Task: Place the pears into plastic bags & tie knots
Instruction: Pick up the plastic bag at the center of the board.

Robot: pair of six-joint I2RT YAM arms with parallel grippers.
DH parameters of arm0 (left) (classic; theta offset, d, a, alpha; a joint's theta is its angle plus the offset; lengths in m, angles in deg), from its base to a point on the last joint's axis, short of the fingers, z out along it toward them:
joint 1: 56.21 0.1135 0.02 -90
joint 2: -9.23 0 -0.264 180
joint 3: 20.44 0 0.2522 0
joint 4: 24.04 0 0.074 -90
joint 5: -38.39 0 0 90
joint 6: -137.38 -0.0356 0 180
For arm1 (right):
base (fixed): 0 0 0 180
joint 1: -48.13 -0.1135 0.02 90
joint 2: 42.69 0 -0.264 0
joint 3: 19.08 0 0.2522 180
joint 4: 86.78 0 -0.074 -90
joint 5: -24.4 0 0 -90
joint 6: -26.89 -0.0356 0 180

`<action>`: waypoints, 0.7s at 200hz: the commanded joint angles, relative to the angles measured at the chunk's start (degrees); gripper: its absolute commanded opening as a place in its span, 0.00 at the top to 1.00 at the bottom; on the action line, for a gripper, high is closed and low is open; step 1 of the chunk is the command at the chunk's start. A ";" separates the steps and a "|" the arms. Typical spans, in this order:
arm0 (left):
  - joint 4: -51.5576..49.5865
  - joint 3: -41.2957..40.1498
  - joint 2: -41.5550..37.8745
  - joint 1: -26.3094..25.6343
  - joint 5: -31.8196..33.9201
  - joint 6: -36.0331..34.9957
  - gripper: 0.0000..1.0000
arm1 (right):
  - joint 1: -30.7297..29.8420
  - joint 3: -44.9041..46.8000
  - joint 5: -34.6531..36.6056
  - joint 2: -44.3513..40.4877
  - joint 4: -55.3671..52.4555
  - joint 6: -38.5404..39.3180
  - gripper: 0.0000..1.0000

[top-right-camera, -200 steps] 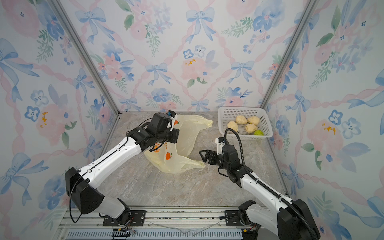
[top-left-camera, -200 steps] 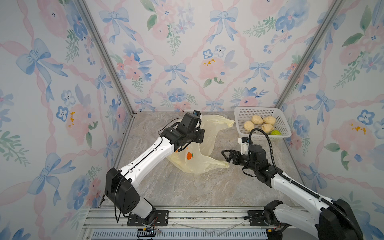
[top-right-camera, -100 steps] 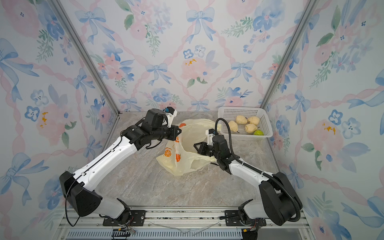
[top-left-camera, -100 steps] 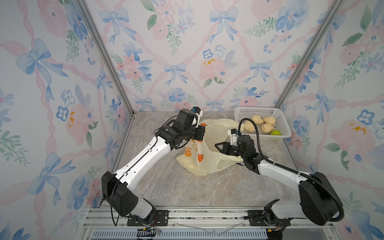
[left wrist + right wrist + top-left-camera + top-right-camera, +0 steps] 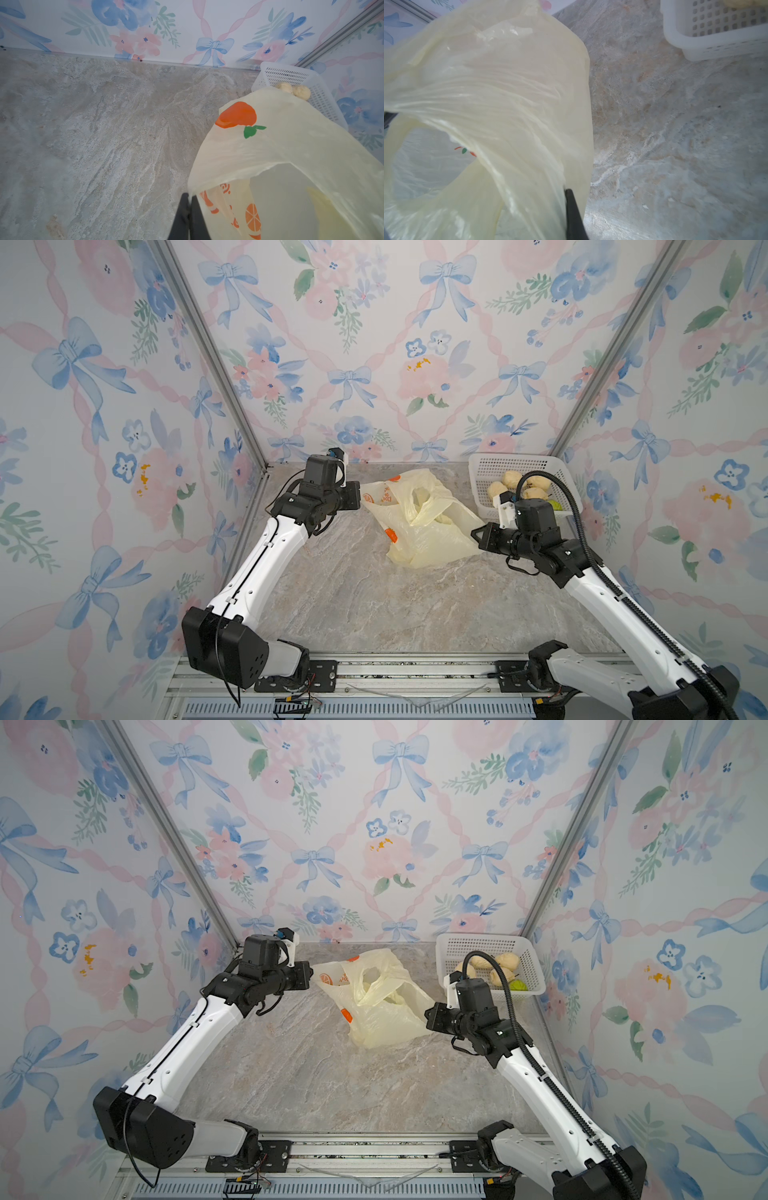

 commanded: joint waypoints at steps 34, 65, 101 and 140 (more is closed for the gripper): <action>5.95 0.18 9.90 -6.86 -12.40 0.16 1.00 | -4.66 0.63 -4.23 9.67 3.42 -0.18 0.60; 6.00 1.88 13.17 -9.53 -11.46 -0.14 1.00 | -5.04 -3.26 2.86 9.85 -2.20 3.21 0.35; 6.21 2.88 13.72 -9.53 -11.42 -0.20 1.00 | -2.11 -6.55 8.40 7.04 -8.35 6.90 0.21; 6.41 3.85 14.00 -9.54 -11.87 0.04 1.00 | 4.40 -11.08 8.25 3.50 -10.56 10.64 0.15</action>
